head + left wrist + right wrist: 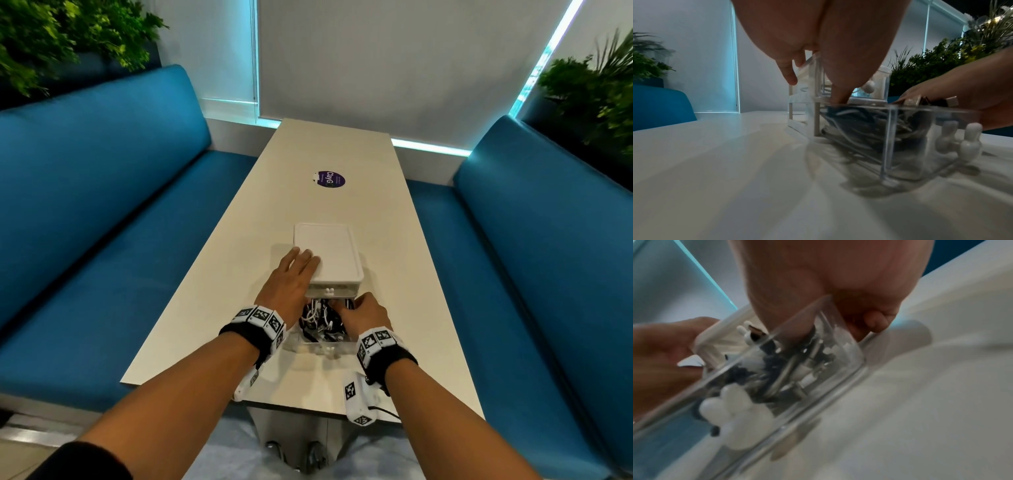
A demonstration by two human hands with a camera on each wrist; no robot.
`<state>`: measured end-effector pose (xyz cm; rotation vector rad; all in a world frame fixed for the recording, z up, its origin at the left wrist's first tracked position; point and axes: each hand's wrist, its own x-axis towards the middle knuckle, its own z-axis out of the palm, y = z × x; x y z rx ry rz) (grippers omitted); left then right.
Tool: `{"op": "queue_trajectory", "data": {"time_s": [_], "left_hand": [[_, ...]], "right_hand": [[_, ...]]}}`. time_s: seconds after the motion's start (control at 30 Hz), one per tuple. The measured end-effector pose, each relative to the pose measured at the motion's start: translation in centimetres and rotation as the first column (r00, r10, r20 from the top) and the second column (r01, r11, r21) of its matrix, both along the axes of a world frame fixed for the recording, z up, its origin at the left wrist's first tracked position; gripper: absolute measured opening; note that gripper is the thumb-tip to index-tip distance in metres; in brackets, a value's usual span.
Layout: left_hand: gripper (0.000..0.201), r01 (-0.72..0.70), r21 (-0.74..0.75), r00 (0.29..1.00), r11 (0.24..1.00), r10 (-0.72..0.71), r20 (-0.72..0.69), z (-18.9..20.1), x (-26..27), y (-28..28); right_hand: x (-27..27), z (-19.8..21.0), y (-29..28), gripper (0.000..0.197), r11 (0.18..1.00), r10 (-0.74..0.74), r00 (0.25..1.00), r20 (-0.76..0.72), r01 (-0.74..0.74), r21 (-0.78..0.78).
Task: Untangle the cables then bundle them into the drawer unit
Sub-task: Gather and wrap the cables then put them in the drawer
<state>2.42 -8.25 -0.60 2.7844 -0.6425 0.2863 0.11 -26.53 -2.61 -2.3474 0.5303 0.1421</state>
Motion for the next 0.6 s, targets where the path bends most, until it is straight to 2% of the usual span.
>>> {"op": "queue_trajectory", "data": {"time_s": [0.13, 0.23, 0.33, 0.47, 0.6], "left_hand": [[0.082, 0.040, -0.004, 0.999, 0.999, -0.040, -0.031, 0.1, -0.2, 0.4], [0.091, 0.044, 0.012, 0.996, 0.999, -0.043, -0.078, 0.6, -0.2, 0.6], [0.098, 0.035, 0.013, 0.994, 0.999, -0.034, -0.105, 0.7, -0.3, 0.5], [0.102, 0.020, 0.033, 0.997, 0.999, -0.018, -0.073, 0.4, -0.2, 0.5], [0.100, 0.034, 0.023, 0.998, 0.999, -0.033, -0.051, 0.1, -0.4, 0.5]], "right_hand": [[0.2, -0.2, -0.7, 0.063, 0.995, 0.094, 0.996, 0.002, -0.094, -0.020], [-0.1, -0.1, -1.2, 0.061, 0.981, 0.189, 0.982, 0.009, -0.189, 0.031], [-0.2, -0.4, -2.4, 0.077, 0.963, 0.236, 0.971, -0.027, -0.230, 0.143], [0.1, -1.4, -3.7, 0.096, 0.930, 0.356, 0.927, -0.121, -0.338, 0.142], [-0.6, -0.3, -2.7, 0.106, 0.950, 0.293, 0.948, -0.125, -0.274, 0.150]]}}
